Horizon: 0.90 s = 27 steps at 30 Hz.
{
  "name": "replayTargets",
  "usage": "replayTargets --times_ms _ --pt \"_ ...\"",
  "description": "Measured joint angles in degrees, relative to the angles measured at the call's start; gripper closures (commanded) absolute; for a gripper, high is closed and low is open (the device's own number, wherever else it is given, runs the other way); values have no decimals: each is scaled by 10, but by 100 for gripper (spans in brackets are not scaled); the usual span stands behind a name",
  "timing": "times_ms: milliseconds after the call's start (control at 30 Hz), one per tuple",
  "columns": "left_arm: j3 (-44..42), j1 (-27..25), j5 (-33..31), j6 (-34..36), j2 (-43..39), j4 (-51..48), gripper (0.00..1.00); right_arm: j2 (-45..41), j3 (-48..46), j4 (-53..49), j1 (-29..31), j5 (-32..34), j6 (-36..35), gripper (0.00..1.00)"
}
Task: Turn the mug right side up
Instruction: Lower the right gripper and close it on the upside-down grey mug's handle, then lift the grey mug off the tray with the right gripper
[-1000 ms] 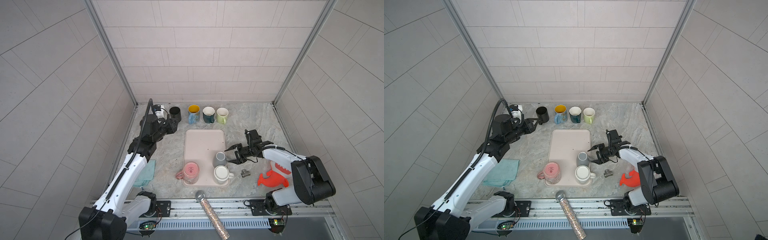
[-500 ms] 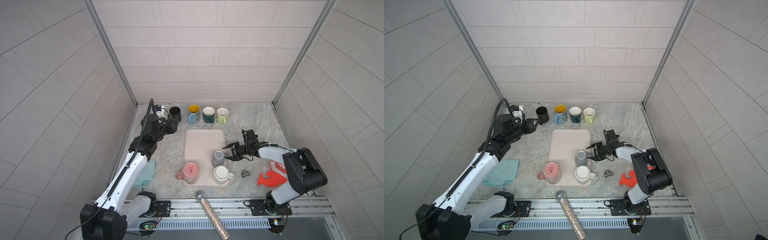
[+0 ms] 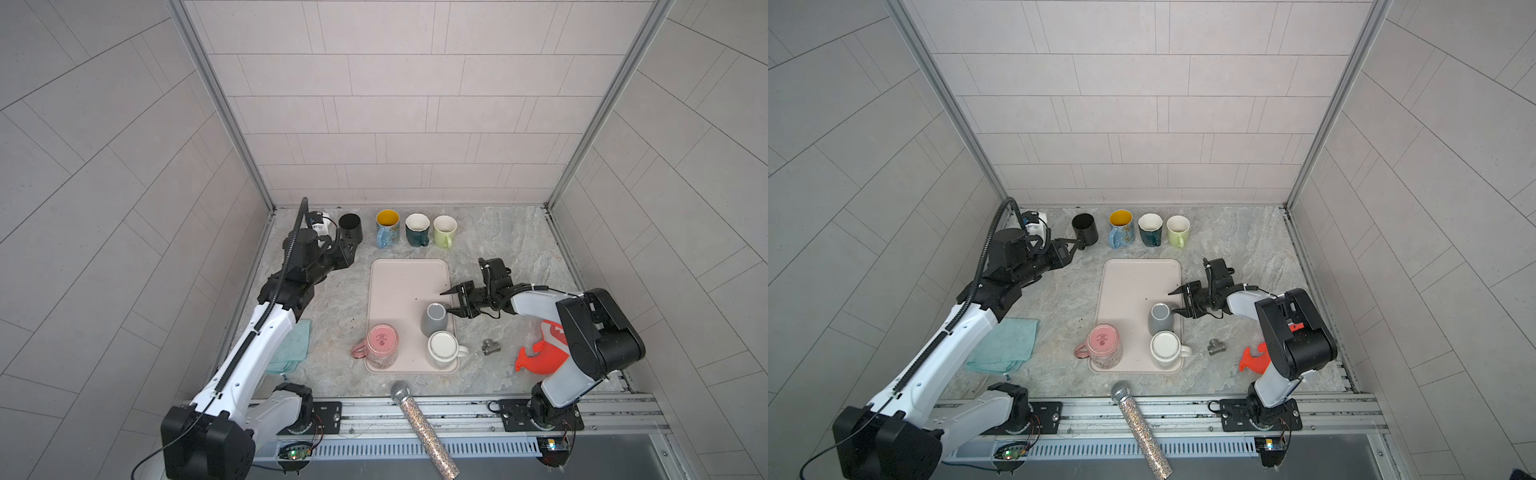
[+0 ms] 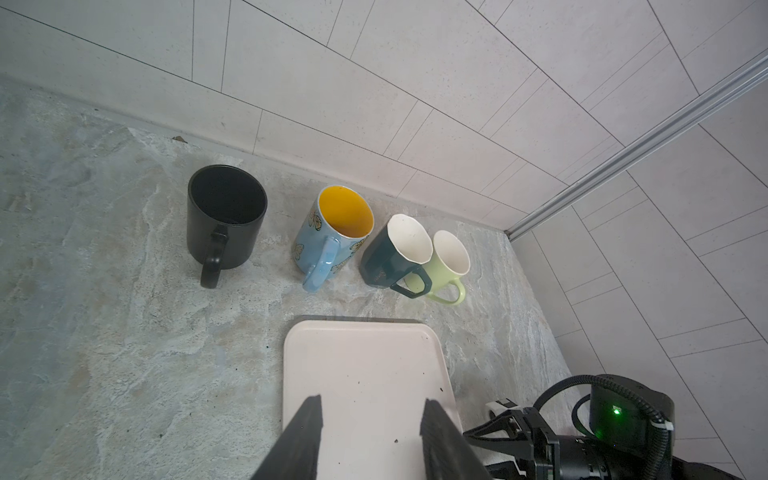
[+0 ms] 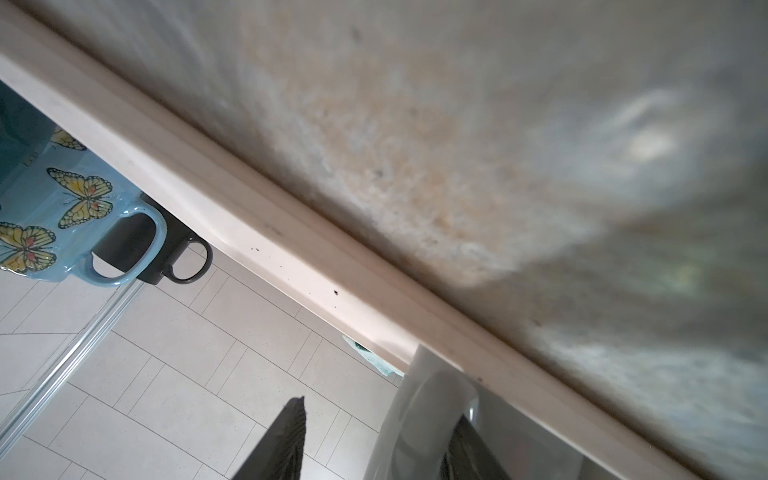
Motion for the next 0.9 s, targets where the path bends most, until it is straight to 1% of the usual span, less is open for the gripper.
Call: replayTargets --times_ms 367,633,700,800,900 --pt "0 0 -2 0 0 0 55 0 15 20 13 -1 15 50" --pt "0 0 -2 0 0 0 55 18 6 82 33 -10 45 53" --pt "0 0 -2 0 0 0 55 25 6 92 35 -12 48 56" --pt "0 0 -2 0 0 0 55 36 6 104 37 -15 53 63" --pt "0 0 -2 2 0 0 55 45 6 117 37 -17 59 72"
